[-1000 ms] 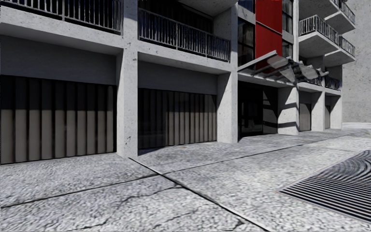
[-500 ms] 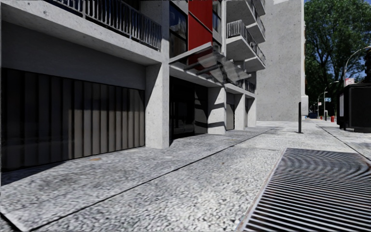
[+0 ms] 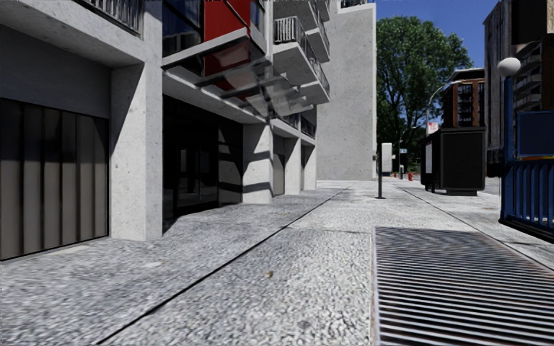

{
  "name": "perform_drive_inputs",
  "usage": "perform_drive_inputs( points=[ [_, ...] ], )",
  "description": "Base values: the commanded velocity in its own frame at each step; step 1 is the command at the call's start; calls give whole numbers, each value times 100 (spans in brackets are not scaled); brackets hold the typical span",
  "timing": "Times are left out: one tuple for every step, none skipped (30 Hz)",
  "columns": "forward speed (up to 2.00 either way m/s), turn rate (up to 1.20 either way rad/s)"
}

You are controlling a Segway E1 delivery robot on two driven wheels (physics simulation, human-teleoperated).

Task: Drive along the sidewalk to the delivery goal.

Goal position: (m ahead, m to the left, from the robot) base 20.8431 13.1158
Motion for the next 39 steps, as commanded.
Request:
perform_drive_inputs(
  points=[
    [200, -15],
    [200, -13],
    [200, -14],
    [200, -17],
    [200, -33],
    [200, -36],
    [200, -37],
    [200, -37],
    [200, -37],
    [200, -37],
    [200, -37],
    [200, -37],
    [200, -37],
    [200, -37],
    [200, -37],
    [200, -43],
    [200, -46],
    [200, -46],
    [200, -47],
    [200, -47],
    [200, -47],
    [200, -47],
    [200, -47],
    [200, -47],
    [200, -47],
    [200, -47],
    [200, -47],
    [200, -47],
    [200, -47],
    [200, -43],
    [200, -1],
    [200, -1],
    [200, 0],
    [200, 0],
    [200, 0],
    [200, 0],
    [200, 0],
    [200, 0],
    [200, 0]
  ],
)
